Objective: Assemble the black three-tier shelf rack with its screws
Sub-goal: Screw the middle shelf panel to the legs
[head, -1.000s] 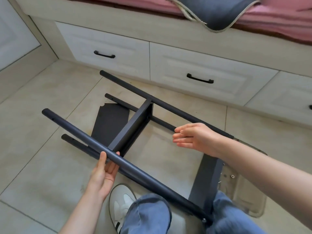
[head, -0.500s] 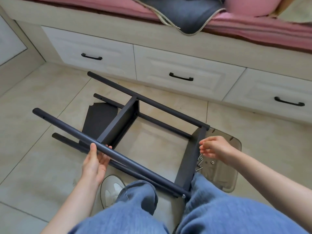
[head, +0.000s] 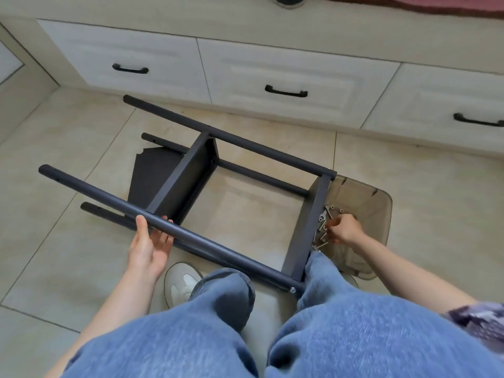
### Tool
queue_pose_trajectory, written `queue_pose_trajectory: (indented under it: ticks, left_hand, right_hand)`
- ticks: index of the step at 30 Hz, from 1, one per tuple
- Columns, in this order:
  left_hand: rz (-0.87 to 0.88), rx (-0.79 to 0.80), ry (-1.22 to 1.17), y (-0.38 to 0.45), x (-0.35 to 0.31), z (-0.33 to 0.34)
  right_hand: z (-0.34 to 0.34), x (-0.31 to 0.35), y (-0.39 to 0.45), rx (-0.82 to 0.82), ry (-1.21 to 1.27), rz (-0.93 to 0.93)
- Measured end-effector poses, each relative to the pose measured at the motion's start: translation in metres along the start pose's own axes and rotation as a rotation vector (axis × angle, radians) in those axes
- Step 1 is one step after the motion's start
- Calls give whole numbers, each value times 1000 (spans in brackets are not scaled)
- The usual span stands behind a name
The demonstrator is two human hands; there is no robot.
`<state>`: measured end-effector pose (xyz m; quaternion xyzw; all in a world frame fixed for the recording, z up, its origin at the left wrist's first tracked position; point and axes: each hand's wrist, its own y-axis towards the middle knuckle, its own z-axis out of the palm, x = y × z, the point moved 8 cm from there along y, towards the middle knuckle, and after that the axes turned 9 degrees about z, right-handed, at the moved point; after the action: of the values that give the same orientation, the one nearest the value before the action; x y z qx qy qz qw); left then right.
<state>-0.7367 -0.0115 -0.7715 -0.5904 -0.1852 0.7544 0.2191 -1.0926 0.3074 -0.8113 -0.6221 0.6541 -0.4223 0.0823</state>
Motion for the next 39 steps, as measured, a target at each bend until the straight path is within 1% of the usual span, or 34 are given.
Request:
queue_pose_trajectory:
  ticks: [4, 7, 18, 25, 33, 37, 39]
  left_hand:
    - [-16, -1, 23, 6, 6, -5]
    - [-26, -6, 27, 8, 8, -7]
    - [-19, -17, 16, 13, 11, -13]
    - [-21, -11, 30, 17, 13, -17]
    - [-14, -10, 34, 18, 13, -15]
    - [-27, 3, 27, 15, 11, -11]
    - [-41, 15, 13, 14, 10, -10]
  right_hand:
    - [5, -6, 19, -66, -120, -19]
    - [13, -11, 30, -65, -182, -14]
    - [21, -14, 42, -144, -232, 0]
    - [23, -14, 44, -122, -277, -14]
    - [2, 1, 23, -137, -185, -147]
    - [-17, 9, 2, -179, -44, -176]
    - [-25, 13, -11, -154, 64, -171]
